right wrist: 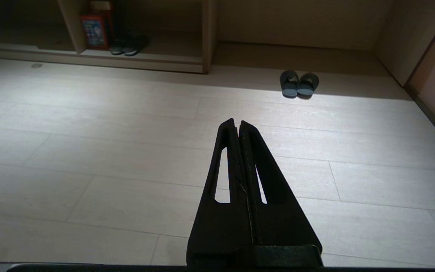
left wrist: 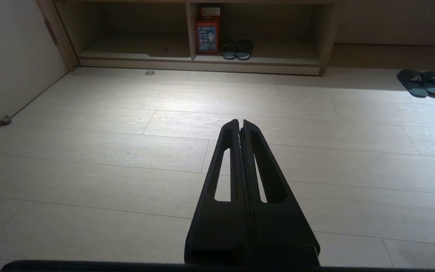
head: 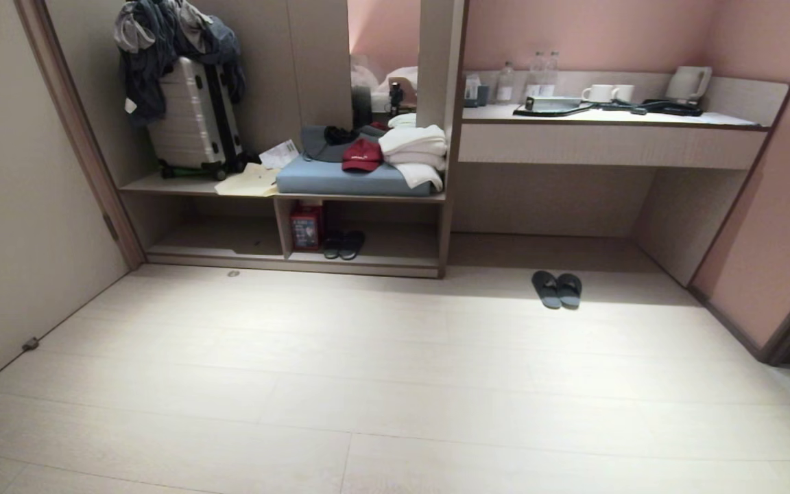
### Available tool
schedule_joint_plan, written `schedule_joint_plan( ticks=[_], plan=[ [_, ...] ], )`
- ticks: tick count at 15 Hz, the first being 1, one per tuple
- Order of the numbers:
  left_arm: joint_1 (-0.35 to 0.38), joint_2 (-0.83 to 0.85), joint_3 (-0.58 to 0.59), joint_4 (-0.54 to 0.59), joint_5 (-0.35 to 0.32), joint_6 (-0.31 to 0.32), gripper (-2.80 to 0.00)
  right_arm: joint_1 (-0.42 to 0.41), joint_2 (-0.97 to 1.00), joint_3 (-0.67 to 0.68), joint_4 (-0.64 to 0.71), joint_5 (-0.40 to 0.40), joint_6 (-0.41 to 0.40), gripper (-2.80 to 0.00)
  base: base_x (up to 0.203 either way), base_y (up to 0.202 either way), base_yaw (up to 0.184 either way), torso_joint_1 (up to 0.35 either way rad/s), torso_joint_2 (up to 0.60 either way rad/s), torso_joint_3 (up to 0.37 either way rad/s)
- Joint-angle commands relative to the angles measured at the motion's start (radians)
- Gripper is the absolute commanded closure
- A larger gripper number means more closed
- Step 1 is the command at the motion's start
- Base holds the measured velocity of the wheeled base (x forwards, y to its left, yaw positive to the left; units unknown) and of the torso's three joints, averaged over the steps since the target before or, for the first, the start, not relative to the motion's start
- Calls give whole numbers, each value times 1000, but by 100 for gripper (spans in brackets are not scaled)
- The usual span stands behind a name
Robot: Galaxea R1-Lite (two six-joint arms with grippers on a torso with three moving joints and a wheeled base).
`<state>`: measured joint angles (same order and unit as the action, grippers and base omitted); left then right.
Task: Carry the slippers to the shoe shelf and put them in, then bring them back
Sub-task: Pick up the slippers on the floor
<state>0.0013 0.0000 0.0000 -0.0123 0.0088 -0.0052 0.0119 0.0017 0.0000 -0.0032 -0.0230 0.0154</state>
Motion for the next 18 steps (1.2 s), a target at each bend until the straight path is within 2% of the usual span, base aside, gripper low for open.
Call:
schedule_joint_plan(
  ticks=[1, 9, 18],
  plan=[
    [0, 0, 2, 0, 0, -1, 0, 0, 0, 0, 0, 0, 0, 0, 0, 0, 0, 0, 0, 0],
    [0, 0, 0, 2, 0, -1, 0, 0, -2, 0, 0, -2, -2, 0, 0, 0, 0, 0, 0, 0],
    [-1, 0, -2, 8, -1, -1, 0, 0, -2, 0, -1, -2, -2, 0, 190, 0, 0, 3, 3, 2]
  ],
)
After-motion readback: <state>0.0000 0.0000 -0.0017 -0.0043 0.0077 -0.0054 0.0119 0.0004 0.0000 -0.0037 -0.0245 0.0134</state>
